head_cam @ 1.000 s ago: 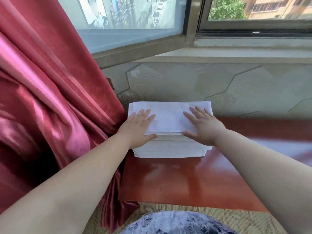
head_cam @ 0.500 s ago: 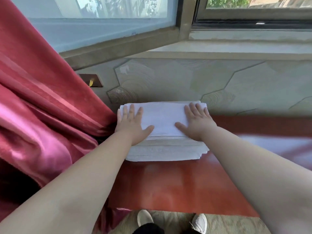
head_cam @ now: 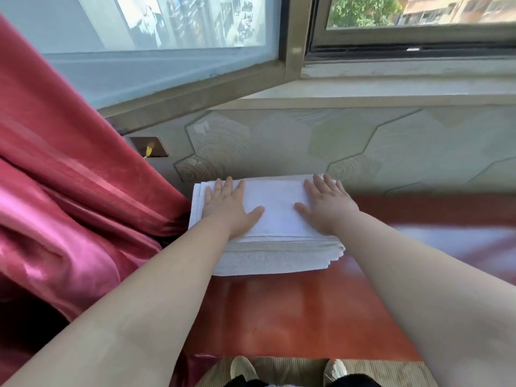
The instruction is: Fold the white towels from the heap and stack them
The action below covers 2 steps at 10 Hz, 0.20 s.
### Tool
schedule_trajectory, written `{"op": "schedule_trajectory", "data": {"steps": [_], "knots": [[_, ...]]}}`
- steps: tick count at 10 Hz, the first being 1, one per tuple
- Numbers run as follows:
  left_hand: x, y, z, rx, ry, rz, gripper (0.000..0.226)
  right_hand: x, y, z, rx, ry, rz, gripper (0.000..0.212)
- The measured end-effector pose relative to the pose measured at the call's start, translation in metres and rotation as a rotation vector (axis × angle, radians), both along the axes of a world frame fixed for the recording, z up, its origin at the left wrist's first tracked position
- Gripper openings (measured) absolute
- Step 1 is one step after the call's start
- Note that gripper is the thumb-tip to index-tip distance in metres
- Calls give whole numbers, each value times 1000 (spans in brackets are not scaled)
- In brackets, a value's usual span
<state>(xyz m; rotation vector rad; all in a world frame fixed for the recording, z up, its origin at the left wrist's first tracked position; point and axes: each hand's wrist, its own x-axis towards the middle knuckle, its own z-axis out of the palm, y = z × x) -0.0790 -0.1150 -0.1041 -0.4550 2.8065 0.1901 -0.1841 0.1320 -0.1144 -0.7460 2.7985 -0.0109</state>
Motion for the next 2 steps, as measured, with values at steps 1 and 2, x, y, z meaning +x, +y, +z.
{"op": "schedule_trajectory", "data": {"steps": [1,2], "knots": [[-1,11,16,34,48,-34,91,2,13,14,-97,-27,-15,77],[-12,28,39,27,157,-50,86,1,34,33,-176,-23,-41,70]]}}
